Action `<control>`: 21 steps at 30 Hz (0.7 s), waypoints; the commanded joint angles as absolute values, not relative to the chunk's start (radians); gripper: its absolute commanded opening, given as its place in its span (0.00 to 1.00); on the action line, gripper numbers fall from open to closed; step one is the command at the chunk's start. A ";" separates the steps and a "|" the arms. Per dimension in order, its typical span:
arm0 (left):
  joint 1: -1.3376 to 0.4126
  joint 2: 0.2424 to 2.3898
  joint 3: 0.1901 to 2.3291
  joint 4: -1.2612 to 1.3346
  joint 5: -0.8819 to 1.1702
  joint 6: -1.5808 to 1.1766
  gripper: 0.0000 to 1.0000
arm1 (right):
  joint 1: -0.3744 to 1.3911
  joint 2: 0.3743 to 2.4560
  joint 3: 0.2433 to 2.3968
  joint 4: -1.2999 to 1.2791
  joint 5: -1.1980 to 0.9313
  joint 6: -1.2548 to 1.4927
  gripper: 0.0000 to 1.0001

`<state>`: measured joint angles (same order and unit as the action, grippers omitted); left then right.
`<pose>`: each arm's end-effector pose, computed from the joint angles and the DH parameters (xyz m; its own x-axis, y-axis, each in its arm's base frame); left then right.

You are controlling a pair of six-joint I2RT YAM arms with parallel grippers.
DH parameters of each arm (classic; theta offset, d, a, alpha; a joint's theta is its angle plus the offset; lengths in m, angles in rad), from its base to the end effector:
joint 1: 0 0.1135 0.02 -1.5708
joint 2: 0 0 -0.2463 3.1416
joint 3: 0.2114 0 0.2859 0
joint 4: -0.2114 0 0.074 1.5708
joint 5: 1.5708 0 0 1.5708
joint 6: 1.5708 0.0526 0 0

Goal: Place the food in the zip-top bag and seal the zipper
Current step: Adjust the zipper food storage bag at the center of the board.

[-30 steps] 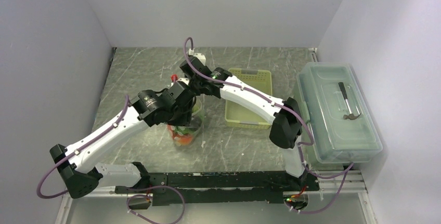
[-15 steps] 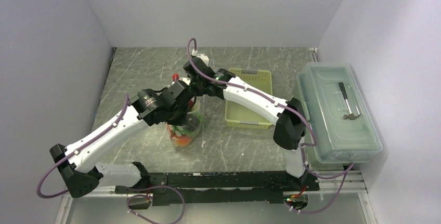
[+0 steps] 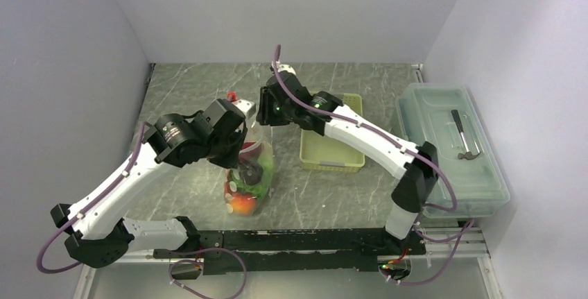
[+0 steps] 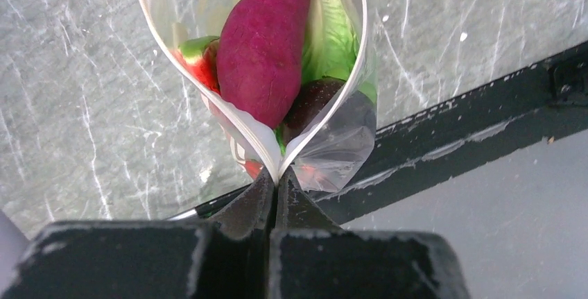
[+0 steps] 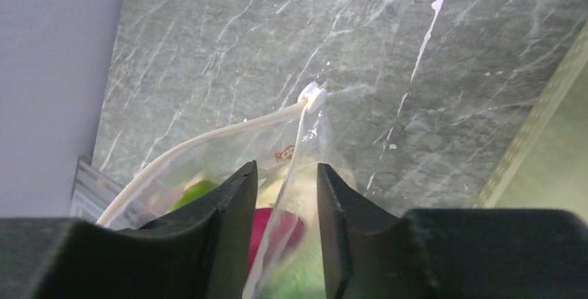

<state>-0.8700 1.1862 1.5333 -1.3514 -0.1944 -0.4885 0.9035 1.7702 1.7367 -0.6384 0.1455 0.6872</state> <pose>0.1609 -0.1749 0.3873 -0.8010 0.2354 -0.5504 0.3479 0.9313 -0.1079 0.2838 0.3478 0.3271 -0.7463 0.0670 -0.6623 -0.3021 0.8524 0.4267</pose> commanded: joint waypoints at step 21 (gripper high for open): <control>-0.871 1.085 1.705 -1.454 0.158 -0.116 0.00 | 0.876 1.314 1.444 -0.510 -0.137 0.059 0.55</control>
